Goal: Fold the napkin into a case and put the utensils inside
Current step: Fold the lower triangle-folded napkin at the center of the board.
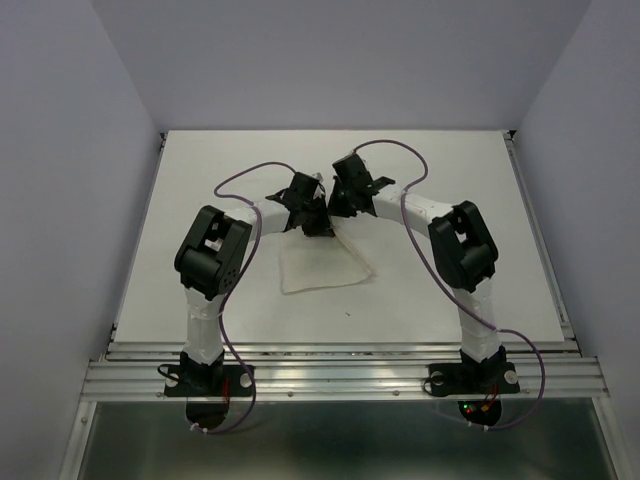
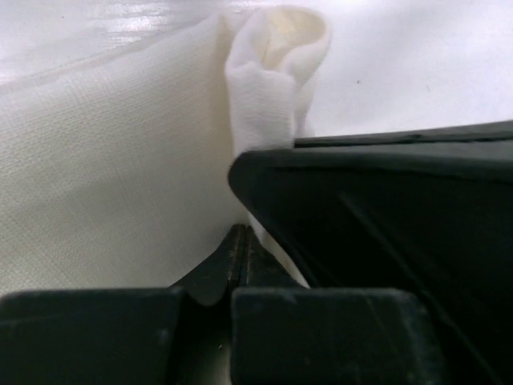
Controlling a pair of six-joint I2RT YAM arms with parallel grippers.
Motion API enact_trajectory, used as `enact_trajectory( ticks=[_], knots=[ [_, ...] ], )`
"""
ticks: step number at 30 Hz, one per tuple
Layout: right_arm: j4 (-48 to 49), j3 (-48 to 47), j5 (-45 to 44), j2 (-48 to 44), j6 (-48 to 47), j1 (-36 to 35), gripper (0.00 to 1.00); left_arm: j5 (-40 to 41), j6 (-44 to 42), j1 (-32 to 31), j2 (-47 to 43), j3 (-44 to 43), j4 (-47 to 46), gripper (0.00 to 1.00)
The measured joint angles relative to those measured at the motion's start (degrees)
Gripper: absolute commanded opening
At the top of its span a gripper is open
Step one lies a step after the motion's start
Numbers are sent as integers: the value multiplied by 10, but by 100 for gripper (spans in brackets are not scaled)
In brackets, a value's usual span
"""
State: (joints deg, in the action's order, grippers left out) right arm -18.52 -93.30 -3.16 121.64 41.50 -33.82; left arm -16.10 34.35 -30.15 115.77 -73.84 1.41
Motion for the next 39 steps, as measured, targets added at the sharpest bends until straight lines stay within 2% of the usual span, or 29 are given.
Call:
enact_trajectory(
  ticks=[16,29,32,33,36,37,39],
  knots=[
    [-21,-46,-3,41,39,-4,1,5,10,10,-5,16,-22,0],
    [-22,-58,-33,75,64,-7,1,41,15,2,-73,81,21,0],
    [-25,-63,-35,79,68,-8,1,44,35,3,-89,106,14,11],
    [-25,-63,-36,79,69,-8,1,44,42,3,-95,113,10,22],
    [-25,-64,-37,79,71,-8,1,43,63,4,-114,138,-8,40],
    [-25,-64,-37,79,72,-8,1,42,69,4,-122,145,-15,49],
    [-25,-64,-37,79,74,-8,1,39,83,4,-130,153,-30,55]
  ],
)
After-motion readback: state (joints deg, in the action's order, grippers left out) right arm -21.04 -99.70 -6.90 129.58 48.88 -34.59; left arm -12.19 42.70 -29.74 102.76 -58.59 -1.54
